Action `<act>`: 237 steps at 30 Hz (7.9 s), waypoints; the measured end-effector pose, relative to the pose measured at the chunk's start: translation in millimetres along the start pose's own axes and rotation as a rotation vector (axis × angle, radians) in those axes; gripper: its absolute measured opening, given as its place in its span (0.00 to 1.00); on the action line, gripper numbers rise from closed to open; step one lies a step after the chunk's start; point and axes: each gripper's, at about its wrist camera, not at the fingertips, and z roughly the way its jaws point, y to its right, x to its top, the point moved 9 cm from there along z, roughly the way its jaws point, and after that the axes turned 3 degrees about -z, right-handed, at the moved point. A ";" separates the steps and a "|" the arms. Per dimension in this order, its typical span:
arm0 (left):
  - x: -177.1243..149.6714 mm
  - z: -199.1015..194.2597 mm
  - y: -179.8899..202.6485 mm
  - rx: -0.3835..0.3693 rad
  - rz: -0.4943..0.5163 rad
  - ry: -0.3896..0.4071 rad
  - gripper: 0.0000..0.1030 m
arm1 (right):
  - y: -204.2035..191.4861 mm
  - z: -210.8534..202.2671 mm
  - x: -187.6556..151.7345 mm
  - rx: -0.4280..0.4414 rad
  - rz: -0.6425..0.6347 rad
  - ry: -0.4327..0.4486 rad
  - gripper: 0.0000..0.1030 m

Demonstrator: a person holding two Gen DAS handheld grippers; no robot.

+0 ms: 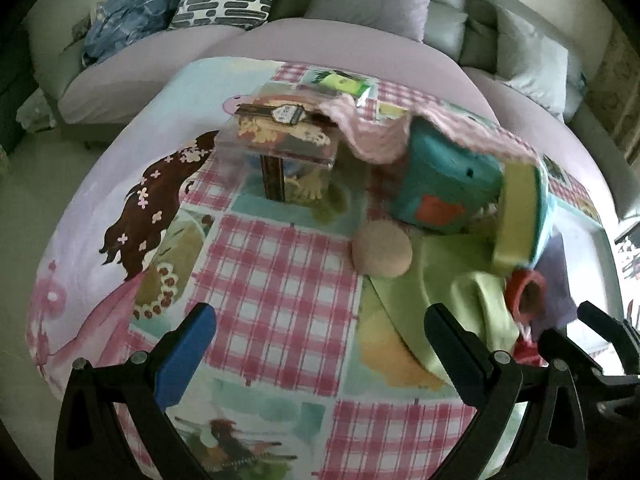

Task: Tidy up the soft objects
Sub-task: 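Grasp the green-yellow sponge with the left tool while the right tool grasps the blue face mask, then carry the sponge in the left tool and mask in the right tool over the white tray, then open the left tool to drop the sponge while the right tool releases the mask into the tray, then grasp the pink-white striped towel with the left tool while the right tool grasps the leopard scrunchie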

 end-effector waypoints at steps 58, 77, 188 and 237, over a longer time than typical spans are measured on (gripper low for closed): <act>41.6 -3.2 132.8 -0.226 -0.012 0.037 0.11 | 55.5 15.6 67.0 0.140 0.144 0.064 0.04; 57.8 -55.6 126.9 -0.208 0.011 0.185 0.06 | 65.6 -52.0 83.6 0.154 0.158 0.214 0.04; 60.3 24.8 247.5 -0.089 0.182 0.027 0.92 | 263.7 -55.7 20.1 -0.287 0.402 0.059 1.00; 131.1 60.2 95.6 -0.150 -0.104 -0.032 0.47 | 73.1 67.5 108.8 -0.001 0.145 0.052 0.47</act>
